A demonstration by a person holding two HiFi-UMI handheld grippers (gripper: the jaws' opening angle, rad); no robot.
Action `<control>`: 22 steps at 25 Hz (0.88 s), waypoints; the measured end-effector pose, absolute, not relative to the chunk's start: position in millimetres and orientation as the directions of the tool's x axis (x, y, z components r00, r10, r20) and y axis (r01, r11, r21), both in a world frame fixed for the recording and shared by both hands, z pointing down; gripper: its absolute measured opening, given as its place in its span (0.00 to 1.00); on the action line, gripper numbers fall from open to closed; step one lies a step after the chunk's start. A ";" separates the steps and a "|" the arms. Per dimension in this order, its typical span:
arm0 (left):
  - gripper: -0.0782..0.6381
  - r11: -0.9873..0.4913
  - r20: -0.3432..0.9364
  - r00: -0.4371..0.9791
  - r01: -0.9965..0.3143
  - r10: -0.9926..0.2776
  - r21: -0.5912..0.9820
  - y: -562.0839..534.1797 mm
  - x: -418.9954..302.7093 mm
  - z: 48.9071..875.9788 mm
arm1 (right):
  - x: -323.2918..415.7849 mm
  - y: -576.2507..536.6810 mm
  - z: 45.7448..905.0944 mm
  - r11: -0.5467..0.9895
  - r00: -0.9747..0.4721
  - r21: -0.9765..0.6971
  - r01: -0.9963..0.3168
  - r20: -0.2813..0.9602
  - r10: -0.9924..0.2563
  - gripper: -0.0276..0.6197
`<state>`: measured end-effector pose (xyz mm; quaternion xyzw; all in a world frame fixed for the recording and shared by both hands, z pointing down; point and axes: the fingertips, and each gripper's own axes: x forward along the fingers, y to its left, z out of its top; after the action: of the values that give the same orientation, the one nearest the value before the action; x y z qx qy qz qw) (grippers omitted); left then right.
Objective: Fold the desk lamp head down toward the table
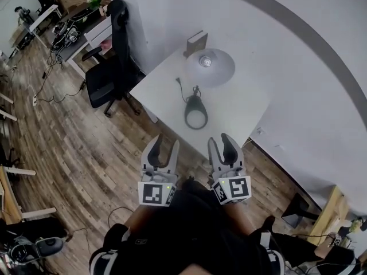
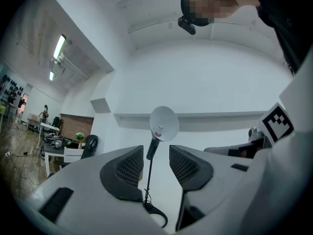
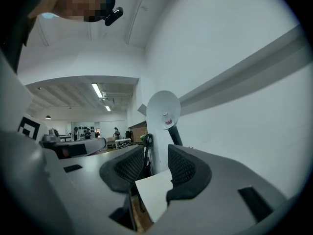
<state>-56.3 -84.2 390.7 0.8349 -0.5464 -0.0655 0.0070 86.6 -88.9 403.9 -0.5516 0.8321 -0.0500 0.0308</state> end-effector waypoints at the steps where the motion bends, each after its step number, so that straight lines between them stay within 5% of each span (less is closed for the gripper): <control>1: 0.34 -0.401 -0.103 0.392 -0.913 -0.914 0.080 -91.4 -51.1 389.0 | 92.6 -96.9 402.1 0.388 -0.391 -0.117 -0.914 -0.003 -0.920 0.28; 22: 0.38 -0.448 -0.212 0.421 -0.888 -0.882 0.103 -206.4 -16.9 320.1 | 110.3 -213.5 342.1 0.418 -0.405 -0.101 -0.903 -0.125 -0.906 0.31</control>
<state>-16.9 -206.4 320.1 0.8428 -0.5250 -0.1180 -0.0121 110.3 -213.5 342.1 -0.5395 0.8381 -0.0085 0.0802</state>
